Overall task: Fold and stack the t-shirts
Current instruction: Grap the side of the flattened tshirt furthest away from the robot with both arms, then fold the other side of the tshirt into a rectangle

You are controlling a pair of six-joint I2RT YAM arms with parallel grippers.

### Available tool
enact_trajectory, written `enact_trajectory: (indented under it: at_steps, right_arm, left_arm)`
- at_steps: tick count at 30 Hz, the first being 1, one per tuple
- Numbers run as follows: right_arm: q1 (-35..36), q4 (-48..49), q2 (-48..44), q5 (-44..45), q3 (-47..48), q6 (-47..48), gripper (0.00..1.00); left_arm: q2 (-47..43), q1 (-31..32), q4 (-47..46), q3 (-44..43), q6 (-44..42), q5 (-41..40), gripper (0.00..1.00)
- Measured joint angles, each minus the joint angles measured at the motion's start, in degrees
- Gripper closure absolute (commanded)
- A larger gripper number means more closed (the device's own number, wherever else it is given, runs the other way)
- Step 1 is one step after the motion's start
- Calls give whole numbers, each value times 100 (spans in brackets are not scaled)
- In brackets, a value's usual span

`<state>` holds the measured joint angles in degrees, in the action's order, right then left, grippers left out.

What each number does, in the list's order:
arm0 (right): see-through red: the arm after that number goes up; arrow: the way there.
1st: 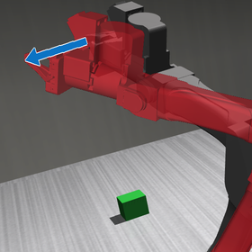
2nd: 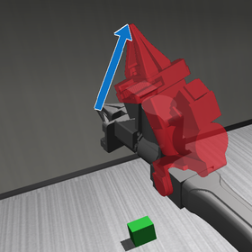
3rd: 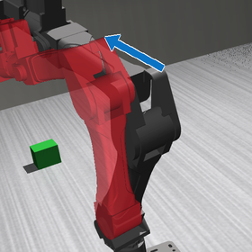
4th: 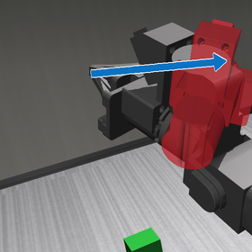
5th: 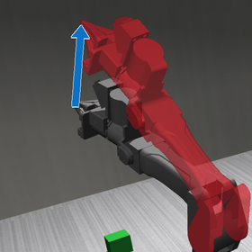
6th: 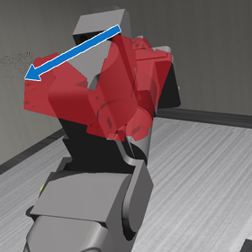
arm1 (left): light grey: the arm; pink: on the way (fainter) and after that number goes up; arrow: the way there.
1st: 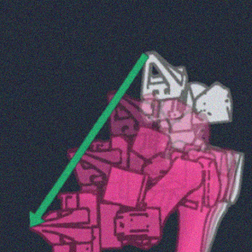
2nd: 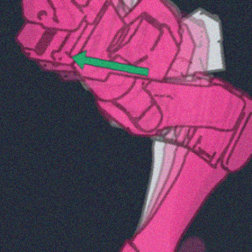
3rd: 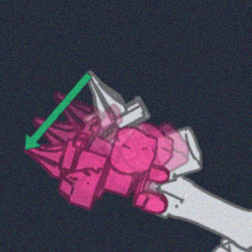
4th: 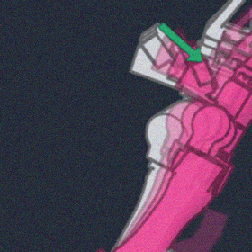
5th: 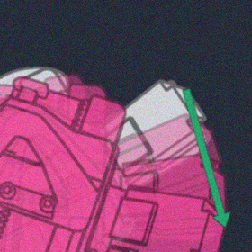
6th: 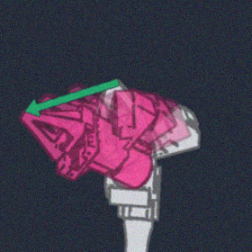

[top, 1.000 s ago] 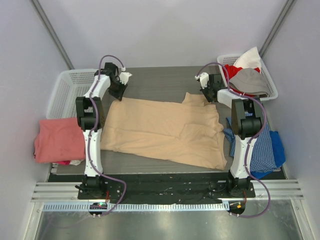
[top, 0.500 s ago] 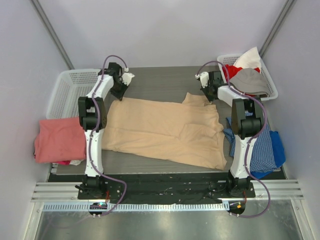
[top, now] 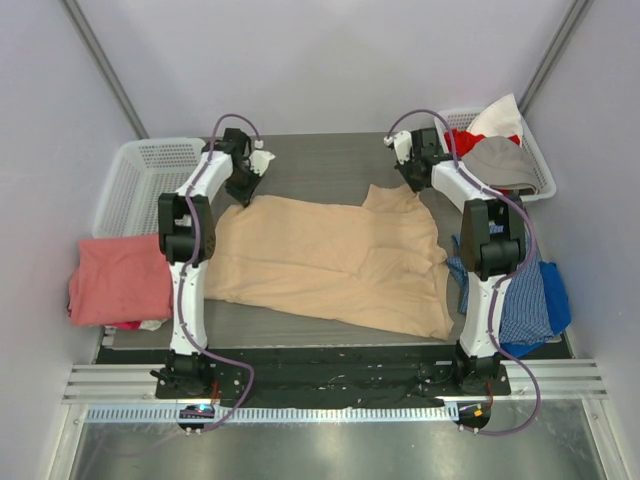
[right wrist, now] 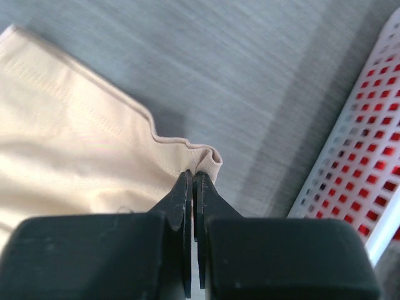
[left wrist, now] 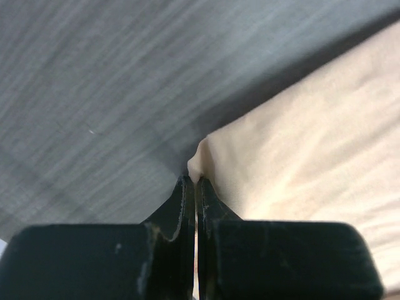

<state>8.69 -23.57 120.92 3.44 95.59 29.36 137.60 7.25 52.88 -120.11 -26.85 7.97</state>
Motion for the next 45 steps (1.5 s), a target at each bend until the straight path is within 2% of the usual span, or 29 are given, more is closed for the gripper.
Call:
enact_trajectory:
  at_steps: [8,19,28,34,45]
  right_arm:
    - [170,-365,-826,31,-566,2,99]
    - [520,-833,-2210,9,-1266,-63,99]
    - [973,-1764,-3521,-92,-1974,-105,99]
    - [1034,-2398,-4358,-201,-2277,-92,99]
    - [1196,-3357,-4907,-684,-2702,59,99]
  left_arm:
    - [-706,66,142,669,46,-13,100]
    - [-1451,68,199,1139,22,-142,100]
    - [-1644,101,236,1563,-61,-221,100]
    - [-1926,140,323,1871,-81,-282,100]
    - [-2326,186,374,2299,-212,-505,100]
